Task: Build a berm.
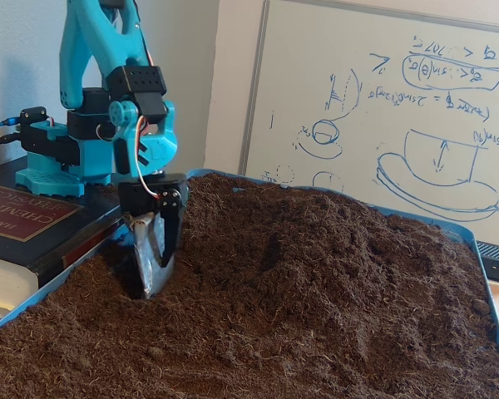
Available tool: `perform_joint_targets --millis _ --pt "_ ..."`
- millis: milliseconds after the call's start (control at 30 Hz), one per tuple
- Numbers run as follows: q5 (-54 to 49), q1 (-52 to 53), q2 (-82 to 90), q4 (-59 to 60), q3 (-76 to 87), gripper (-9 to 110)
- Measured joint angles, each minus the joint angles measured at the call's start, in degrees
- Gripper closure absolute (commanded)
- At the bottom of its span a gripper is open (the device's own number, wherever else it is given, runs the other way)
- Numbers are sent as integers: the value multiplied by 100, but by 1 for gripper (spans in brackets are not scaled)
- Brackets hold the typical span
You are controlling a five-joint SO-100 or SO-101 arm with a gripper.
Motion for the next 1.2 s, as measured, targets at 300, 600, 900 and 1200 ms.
perform_joint_targets --millis 300,600,900,1200 --pt "1143 -729 -237 -26 -853 101" --pt "1222 -1477 -237 -26 -879 101" --pt "1222 -1740 -413 -26 -1960 101" --pt "1230 -1749 -466 123 -2417 101"
